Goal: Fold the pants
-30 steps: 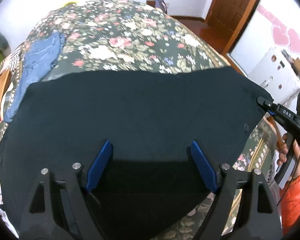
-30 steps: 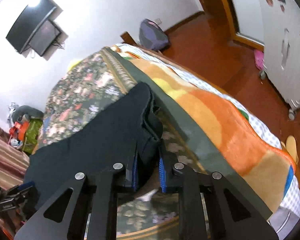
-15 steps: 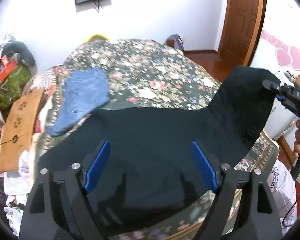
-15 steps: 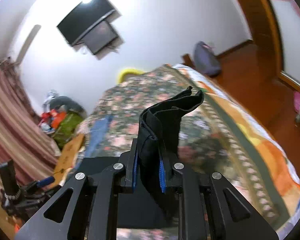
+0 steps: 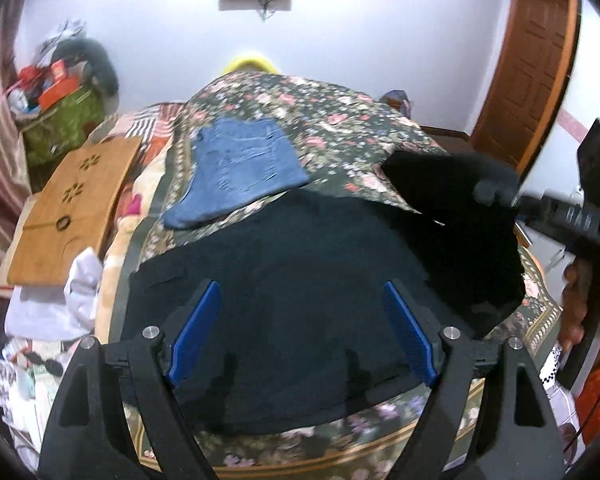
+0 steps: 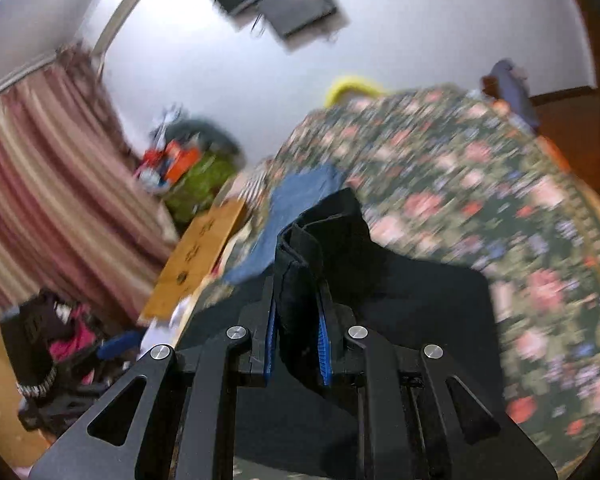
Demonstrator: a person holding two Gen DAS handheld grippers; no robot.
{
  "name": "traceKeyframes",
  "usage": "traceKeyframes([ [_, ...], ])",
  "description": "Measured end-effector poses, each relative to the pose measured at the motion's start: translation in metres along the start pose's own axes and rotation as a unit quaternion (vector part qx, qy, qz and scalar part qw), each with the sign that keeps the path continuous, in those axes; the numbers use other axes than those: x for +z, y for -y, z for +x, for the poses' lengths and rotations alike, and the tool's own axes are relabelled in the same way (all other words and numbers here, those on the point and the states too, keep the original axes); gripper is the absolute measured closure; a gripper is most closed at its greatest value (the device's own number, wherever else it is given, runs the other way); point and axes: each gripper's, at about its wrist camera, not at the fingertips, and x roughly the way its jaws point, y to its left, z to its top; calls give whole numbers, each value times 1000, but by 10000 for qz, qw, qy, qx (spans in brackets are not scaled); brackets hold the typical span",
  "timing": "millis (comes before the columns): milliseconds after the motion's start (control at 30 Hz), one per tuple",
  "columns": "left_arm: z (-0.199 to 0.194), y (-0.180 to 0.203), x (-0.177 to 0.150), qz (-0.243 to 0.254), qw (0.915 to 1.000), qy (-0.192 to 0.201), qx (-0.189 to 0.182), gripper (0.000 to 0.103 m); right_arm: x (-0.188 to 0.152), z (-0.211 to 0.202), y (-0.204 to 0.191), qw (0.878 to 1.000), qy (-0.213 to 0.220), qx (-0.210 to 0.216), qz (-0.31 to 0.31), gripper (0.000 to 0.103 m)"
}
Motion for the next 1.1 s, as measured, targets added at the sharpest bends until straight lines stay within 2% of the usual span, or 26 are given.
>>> traceKeyframes([
  [100,2,-10,-7,-76,9999,-71,59,20,-24,29,-14,9986,-507,47,-112,88],
  [200,7,-13,-9,-117,9998,-151,84,20,-43,46,-19,9951,-959,-26,-241,80],
  [333,14,-10,-5,-68,9998,-189,97,20,-51,45,-24,9877,-1466,100,-539,68],
  [433,18,-1,2,-27,9998,-204,-37,20,-45,28,-25,9866,-1357,-1,-909,59],
  [500,24,10,11,0,9995,-238,-222,20,-37,15,-22,9878,-1150,-64,-1049,57],
  [600,35,28,23,117,9989,-247,-386,21,-17,-5,-8,9894,-714,-373,-1211,57],
  [667,43,42,31,240,9984,-266,-447,28,-5,-14,4,9884,-461,-644,-1297,57],
  [733,56,60,38,482,9968,-366,-525,49,4,-15,18,9855,-358,-959,-1356,57],
  [833,76,85,43,778,9936,-518,-629,70,8,-7,46,9813,-438,-1285,-1363,57],
  [900,96,98,42,883,9910,-731,-694,72,4,5,65,9810,-662,-1348,-1228,57],
  [1033,135,112,27,1055,9856,-1244,-437,72,-22,27,102,9784,-1395,-1296,-800,57],
  [1067,141,112,21,1081,9844,-1324,-411,72,-32,28,108,9787,-1509,-1193,-720,57],
  [1100,141,113,16,1158,9850,-1225,-373,72,-37,20,109,9819,-1389,-1106,-666,57],
])
